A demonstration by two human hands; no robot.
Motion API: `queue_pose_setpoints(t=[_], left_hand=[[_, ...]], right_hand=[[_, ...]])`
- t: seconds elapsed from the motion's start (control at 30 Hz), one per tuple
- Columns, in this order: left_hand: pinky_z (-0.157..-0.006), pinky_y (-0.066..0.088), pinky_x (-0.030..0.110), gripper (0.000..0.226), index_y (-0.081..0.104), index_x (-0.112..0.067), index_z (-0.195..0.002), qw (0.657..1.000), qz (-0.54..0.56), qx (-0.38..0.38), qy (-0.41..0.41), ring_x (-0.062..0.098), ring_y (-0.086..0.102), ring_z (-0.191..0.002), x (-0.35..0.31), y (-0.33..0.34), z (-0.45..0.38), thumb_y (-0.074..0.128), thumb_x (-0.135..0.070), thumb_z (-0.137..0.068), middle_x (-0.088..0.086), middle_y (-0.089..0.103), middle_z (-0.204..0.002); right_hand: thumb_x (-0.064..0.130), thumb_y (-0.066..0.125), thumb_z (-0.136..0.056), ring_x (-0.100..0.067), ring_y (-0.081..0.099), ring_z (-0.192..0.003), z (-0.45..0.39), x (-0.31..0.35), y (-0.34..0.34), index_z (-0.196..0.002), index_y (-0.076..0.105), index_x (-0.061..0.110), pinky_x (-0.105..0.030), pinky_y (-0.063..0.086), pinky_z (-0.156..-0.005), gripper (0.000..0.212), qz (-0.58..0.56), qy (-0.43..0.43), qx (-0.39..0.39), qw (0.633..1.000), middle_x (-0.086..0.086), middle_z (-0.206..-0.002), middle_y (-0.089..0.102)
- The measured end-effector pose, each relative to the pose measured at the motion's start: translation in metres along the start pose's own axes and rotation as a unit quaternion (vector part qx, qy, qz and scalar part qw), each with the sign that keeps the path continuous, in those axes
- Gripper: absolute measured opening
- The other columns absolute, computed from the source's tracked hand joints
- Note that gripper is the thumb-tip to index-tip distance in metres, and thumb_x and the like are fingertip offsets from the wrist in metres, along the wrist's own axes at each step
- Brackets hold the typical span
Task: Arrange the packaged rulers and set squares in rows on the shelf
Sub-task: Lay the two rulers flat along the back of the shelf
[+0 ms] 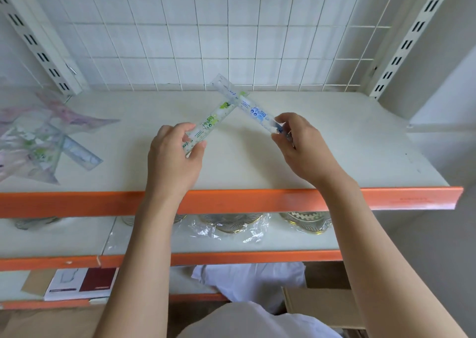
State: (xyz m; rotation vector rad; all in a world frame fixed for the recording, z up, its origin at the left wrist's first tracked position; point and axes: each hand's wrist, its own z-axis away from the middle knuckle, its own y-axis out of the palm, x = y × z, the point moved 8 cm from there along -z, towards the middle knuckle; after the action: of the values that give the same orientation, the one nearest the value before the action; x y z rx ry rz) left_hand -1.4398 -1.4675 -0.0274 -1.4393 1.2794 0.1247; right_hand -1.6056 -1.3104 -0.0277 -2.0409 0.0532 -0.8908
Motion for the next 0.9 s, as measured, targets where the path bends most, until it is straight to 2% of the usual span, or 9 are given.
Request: queue_pose_setpoints(t=[0.2,0.33,0.43,0.5,0.63,0.73,0.8,0.9], left_hand=[[-0.085,0.045,0.034,0.033,0.061,-0.015,-0.117,1.000,-0.002,0.010,-0.013,0.022,0.055,-0.096,0.009,0.002,-0.007,0.066,-0.018,-0.084,0.008,0.055,-0.105],[-0.084,0.043,0.030,0.034,0.062,-0.017,-0.118,0.999,0.001,0.044,0.006,0.022,0.055,-0.092,0.008,0.007,-0.023,0.066,-0.018,-0.084,0.005,0.055,-0.103],[-0.088,0.045,0.036,0.034,0.063,-0.018,-0.117,0.998,-0.004,0.053,0.022,0.024,0.055,-0.094,0.005,0.008,-0.030,0.066,-0.017,-0.083,0.005,0.055,-0.101],[-0.089,0.046,0.041,0.033,0.064,-0.017,-0.116,0.998,-0.009,0.053,0.029,0.027,0.055,-0.095,0.004,0.008,-0.031,0.066,-0.017,-0.083,0.004,0.055,-0.100],[-0.083,0.045,0.033,0.034,0.062,-0.017,-0.117,0.997,-0.007,0.072,0.029,0.019,0.048,-0.080,0.013,0.004,-0.041,0.066,-0.017,-0.084,0.002,0.058,-0.100],[-0.082,0.046,0.035,0.033,0.061,-0.017,-0.117,0.996,0.000,0.091,0.015,0.025,0.052,-0.082,0.021,0.000,-0.045,0.065,-0.019,-0.085,-0.003,0.057,-0.093],[-0.081,0.045,0.034,0.032,0.060,-0.017,-0.117,0.995,-0.010,0.102,0.016,0.024,0.052,-0.081,0.027,0.000,-0.047,0.064,-0.021,-0.085,-0.003,0.059,-0.095],[-0.082,0.043,0.032,0.033,0.057,-0.018,-0.119,0.993,-0.017,0.116,0.001,0.021,0.052,-0.083,0.037,0.001,-0.050,0.063,-0.023,-0.087,-0.001,0.059,-0.095]], right_hand=[[0.011,0.055,-0.092,-0.014,0.041,-0.072,-0.001,-0.002,0.003,-0.119,0.052,0.002,-0.014,0.027,-0.064,0.029,-0.010,0.029,-0.010,0.999,-0.001,-0.092,0.047],[0.019,0.061,-0.089,-0.013,0.043,-0.073,-0.002,-0.006,-0.001,-0.114,0.056,0.007,-0.007,0.032,-0.063,0.028,0.004,0.067,-0.041,0.997,0.001,-0.088,0.048],[0.024,0.065,-0.087,-0.015,0.045,-0.075,-0.002,-0.009,-0.004,-0.110,0.057,0.009,-0.017,0.029,-0.063,0.029,0.015,0.085,-0.051,0.995,0.001,-0.087,0.049],[0.025,0.064,-0.087,-0.015,0.045,-0.075,-0.001,-0.010,-0.004,-0.111,0.058,0.010,-0.018,0.028,-0.064,0.029,0.019,0.089,-0.055,0.994,0.002,-0.087,0.048],[0.023,0.061,-0.090,-0.012,0.044,-0.076,-0.005,0.000,0.003,-0.122,0.057,0.012,-0.019,0.030,-0.069,0.035,0.036,0.085,-0.067,0.993,0.004,-0.091,0.047],[0.022,0.060,-0.091,-0.012,0.049,-0.080,-0.006,0.006,0.011,-0.121,0.058,0.010,-0.020,0.033,-0.072,0.032,0.037,0.090,-0.058,0.994,-0.003,-0.100,0.057],[0.021,0.058,-0.091,-0.019,0.056,-0.087,-0.006,0.009,0.015,-0.119,0.057,0.009,-0.022,0.036,-0.074,0.031,0.042,0.101,-0.054,0.993,-0.007,-0.108,0.062],[0.019,0.061,-0.089,-0.023,0.060,-0.092,-0.007,0.007,0.016,-0.111,0.060,0.010,-0.023,0.040,-0.075,0.024,0.026,0.139,-0.060,0.988,-0.004,-0.099,0.063]])
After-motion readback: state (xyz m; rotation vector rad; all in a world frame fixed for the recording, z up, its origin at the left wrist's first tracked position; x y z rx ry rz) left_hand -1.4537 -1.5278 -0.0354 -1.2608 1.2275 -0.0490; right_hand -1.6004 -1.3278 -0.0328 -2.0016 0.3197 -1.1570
